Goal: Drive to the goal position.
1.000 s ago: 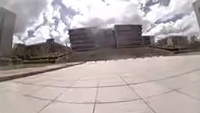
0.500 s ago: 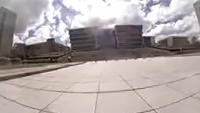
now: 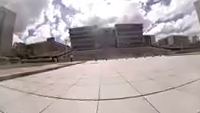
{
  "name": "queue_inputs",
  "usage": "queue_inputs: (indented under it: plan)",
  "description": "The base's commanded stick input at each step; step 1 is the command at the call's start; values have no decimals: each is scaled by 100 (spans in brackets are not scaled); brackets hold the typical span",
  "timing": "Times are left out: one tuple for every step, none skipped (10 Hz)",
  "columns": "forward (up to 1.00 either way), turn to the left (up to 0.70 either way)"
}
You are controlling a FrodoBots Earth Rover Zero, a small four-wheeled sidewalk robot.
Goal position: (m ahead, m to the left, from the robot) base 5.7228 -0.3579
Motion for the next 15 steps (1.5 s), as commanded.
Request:
queue_inputs:
  plan:
    - [70,0]
    - [70,0]
    - [70,0]
    - [70,0]
    - [70,0]
    - [70,0]
    - [70,0]
    - [70,0]
    - [70,0]
    - [70,0]
    - [70,0]
    - [70,0]
    - [70,0]
    - [70,0]
    - [70,0]
